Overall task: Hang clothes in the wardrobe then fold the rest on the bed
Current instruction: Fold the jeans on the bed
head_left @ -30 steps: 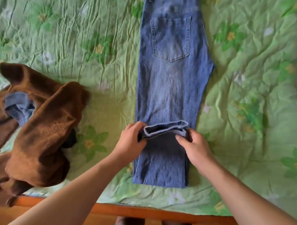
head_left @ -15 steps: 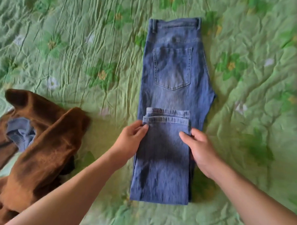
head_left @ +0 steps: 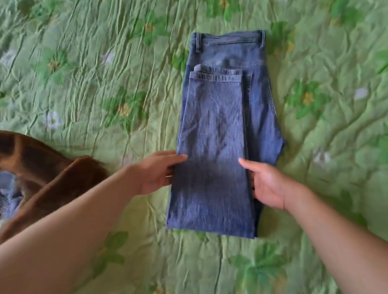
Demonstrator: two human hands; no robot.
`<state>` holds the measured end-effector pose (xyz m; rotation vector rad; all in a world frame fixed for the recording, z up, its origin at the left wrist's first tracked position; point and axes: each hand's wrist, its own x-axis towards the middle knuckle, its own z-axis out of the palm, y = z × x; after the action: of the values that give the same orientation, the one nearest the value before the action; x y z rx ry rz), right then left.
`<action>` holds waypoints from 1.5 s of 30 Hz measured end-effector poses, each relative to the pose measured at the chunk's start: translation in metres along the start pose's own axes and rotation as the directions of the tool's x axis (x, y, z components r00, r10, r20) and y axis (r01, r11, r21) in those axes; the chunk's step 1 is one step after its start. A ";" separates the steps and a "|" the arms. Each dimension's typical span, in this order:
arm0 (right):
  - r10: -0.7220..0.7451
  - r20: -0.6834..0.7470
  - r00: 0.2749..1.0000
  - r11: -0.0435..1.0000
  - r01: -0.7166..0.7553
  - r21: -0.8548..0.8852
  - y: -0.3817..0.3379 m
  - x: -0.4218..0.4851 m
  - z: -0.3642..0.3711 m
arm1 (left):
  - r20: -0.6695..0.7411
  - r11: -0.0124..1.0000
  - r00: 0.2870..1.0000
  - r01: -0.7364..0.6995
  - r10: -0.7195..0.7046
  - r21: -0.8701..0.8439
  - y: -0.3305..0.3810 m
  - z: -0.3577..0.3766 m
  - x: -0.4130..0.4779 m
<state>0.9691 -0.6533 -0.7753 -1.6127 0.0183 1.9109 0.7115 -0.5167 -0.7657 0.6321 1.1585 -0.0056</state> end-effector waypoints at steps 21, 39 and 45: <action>-0.028 -0.133 0.991 0.999 0.025 -0.025 0.130 -0.063 0.015 | -0.032 0.975 0.991 0.135 -0.132 0.176 -0.127 0.021 -0.088; -0.178 -0.100 0.979 0.984 0.180 0.013 0.025 -0.012 0.028 | -0.187 0.985 0.967 -0.167 0.174 0.051 -0.031 0.039 -0.015; -0.306 -0.274 0.912 0.948 0.317 -0.005 0.001 0.006 0.037 | -0.305 0.967 0.918 -0.241 0.254 0.080 -0.009 0.044 0.008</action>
<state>0.9359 -0.6369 -0.7716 -1.7239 -0.0827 1.4305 0.7496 -0.5427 -0.7658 0.8338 1.3787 0.2977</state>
